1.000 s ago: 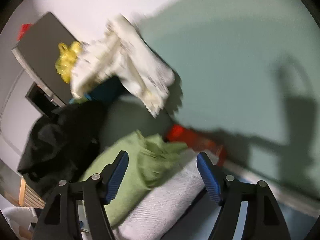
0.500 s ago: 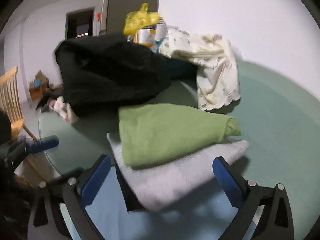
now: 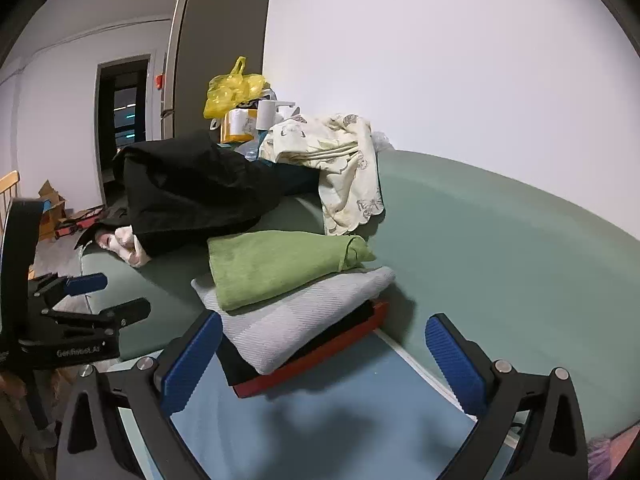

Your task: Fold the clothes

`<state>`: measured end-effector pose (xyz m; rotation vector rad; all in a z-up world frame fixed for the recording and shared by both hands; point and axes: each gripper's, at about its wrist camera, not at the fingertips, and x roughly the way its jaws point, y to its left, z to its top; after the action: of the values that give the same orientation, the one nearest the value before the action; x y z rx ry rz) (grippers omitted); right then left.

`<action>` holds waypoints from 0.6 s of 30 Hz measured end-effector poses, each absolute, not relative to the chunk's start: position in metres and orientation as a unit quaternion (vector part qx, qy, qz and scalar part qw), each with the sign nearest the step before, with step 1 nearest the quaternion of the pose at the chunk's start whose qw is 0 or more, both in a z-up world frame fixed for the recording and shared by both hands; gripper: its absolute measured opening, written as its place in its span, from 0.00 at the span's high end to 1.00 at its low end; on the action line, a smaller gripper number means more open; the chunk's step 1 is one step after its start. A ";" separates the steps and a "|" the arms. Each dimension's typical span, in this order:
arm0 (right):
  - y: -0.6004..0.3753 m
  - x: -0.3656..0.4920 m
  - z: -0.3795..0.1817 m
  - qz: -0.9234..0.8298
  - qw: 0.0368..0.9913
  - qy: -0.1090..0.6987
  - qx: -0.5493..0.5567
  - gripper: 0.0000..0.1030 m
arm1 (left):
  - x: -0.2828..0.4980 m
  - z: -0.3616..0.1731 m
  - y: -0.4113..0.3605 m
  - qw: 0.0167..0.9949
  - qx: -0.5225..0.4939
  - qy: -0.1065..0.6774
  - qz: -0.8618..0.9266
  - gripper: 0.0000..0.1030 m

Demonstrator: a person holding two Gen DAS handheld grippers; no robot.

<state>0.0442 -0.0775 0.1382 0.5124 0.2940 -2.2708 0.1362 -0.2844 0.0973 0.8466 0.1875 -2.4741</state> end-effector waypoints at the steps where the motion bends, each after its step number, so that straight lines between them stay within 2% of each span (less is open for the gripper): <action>1: -0.078 0.043 0.137 -0.889 0.393 0.112 0.205 0.00 | 0.128 0.096 -0.284 0.257 0.321 0.069 -0.909 0.18; 8: -0.099 0.013 0.121 -0.880 0.381 0.107 0.262 0.00 | 0.090 0.101 -0.293 0.255 0.345 0.077 -0.900 0.18; 18: -0.121 -0.004 0.134 -0.872 0.397 0.106 0.266 0.00 | 0.079 0.109 -0.304 0.266 0.362 0.073 -0.890 0.18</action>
<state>-0.0038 -0.1209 0.1340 0.6732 0.2682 -2.2096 0.0791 -0.3036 0.1093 0.9775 0.1970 -2.4037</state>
